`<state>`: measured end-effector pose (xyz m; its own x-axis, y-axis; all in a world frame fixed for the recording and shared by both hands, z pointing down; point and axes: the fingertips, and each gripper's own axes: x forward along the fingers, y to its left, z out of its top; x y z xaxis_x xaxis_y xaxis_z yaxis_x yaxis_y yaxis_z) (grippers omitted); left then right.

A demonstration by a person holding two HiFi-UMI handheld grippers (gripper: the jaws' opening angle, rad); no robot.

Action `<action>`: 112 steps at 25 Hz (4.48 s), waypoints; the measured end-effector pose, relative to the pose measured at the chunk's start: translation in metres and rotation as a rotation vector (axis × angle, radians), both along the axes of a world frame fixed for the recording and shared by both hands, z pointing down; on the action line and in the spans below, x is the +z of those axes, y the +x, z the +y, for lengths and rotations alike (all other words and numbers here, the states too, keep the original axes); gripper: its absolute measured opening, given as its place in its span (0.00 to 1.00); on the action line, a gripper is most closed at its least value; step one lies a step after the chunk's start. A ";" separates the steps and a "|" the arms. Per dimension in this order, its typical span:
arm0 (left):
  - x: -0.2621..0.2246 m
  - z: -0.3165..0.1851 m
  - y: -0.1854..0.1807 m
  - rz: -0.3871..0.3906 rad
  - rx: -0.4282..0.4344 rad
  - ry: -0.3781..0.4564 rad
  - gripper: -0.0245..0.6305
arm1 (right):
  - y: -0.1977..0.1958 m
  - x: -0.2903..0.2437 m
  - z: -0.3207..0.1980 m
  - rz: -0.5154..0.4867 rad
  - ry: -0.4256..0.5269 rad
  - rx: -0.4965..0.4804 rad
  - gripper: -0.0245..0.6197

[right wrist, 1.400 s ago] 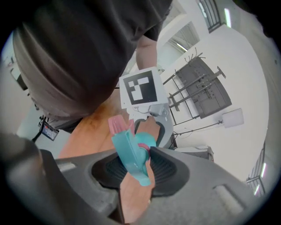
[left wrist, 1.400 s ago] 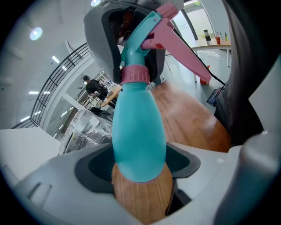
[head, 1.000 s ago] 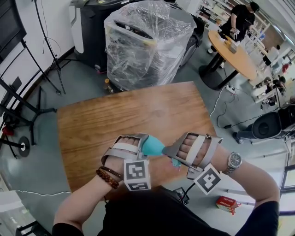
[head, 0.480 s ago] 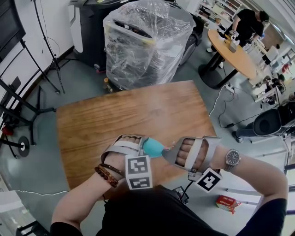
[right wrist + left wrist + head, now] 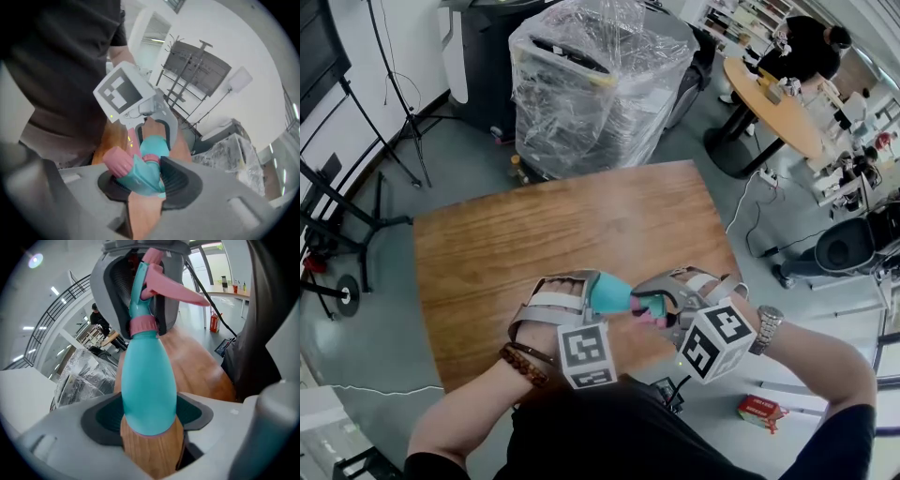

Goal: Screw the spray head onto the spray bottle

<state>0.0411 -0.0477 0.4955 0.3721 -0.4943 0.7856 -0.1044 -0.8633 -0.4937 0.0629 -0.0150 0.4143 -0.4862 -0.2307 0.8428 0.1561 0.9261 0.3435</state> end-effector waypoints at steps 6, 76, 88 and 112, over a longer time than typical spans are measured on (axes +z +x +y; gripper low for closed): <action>0.001 -0.006 0.001 0.000 -0.049 0.003 0.59 | -0.001 0.002 -0.011 0.007 -0.068 0.196 0.24; 0.030 0.059 0.022 0.150 0.324 -0.419 0.61 | 0.009 0.019 0.044 0.346 0.659 -0.749 0.34; 0.049 0.038 0.030 0.066 0.175 -0.261 0.60 | 0.025 0.049 0.023 0.324 -0.005 0.003 0.23; 0.123 -0.064 0.054 0.678 -0.296 -0.347 0.62 | 0.072 0.015 -0.045 -0.144 0.146 0.551 0.29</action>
<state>0.0951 -0.1114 0.6181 0.7136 -0.4165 0.5634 -0.5322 -0.8452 0.0492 0.1352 -0.0595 0.4296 -0.3689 -0.5905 0.7177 -0.3925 0.7990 0.4557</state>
